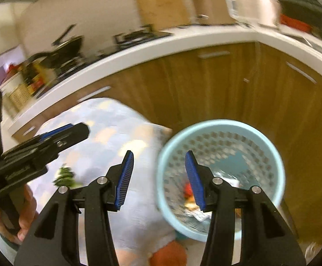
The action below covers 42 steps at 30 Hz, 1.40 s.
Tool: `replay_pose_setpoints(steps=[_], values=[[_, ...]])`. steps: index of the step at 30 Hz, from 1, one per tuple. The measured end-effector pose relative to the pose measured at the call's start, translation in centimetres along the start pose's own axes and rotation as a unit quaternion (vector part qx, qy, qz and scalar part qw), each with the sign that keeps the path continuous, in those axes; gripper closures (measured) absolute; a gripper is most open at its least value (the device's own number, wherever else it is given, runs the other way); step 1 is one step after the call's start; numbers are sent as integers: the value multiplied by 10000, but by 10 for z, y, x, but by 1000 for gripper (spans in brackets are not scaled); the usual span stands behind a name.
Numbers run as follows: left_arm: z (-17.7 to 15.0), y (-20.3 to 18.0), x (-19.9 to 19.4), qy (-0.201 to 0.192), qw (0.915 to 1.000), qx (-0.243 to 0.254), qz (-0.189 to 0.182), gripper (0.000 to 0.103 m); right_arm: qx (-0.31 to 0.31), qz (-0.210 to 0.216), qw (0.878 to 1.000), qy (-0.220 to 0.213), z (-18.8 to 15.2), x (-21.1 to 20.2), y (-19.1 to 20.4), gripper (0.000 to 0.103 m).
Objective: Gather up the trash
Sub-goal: 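Carry the peel and crust over the blue basket and open both tools, then grasp a green vegetable stalk with each tool from the table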
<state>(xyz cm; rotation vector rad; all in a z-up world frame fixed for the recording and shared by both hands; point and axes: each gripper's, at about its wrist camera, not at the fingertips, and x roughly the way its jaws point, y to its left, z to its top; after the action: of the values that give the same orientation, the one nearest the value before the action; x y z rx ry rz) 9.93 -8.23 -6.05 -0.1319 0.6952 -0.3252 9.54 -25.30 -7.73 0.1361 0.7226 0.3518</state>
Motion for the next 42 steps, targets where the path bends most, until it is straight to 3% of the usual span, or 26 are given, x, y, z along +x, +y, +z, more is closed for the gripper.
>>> replay_pose_setpoints(steps=[5,7,12,18,20,22,28,29,31,33,39,41,42], values=[[-1,50,-29,-170,9985,-355,378,49,-628,595,9962,120,0,18,50,58],[-3,73,-41,-220,9970,-478,575,49,-892,921,9914,276,-4,31,70,58],[-14,135,-66,-244,9913,-845,980,49,-1349,1289,9791,807,-23,68,107,58],[-30,186,-75,-121,9843,-1157,1331,49,-1750,1297,9684,1219,-43,100,133,58],[-36,201,-78,-88,9824,-1196,1430,49,-1930,1203,9657,1250,-49,104,137,52],[-41,216,-80,-40,9797,-1229,1586,40,-2154,992,9647,1142,-54,105,137,40],[-47,261,-81,136,9746,-1308,1811,38,-2905,942,9449,1178,-67,105,159,40],[-46,267,-80,192,9753,-1311,1768,38,-2947,902,9445,1135,-68,105,163,41],[-46,275,-76,282,9777,-1235,1676,32,-2867,980,9459,1164,-66,106,165,67],[-41,278,-70,327,9791,-973,1756,27,-2737,984,9498,1155,-61,107,163,78],[-29,285,-50,443,9841,-288,1696,27,-2191,1010,9650,1027,-52,106,153,81],[-27,291,-39,587,9856,-280,1562,31,-2106,970,9673,1026,-50,109,153,81],[-28,291,-36,638,9858,-263,1530,39,-2086,949,9679,1037,-49,110,152,81]])
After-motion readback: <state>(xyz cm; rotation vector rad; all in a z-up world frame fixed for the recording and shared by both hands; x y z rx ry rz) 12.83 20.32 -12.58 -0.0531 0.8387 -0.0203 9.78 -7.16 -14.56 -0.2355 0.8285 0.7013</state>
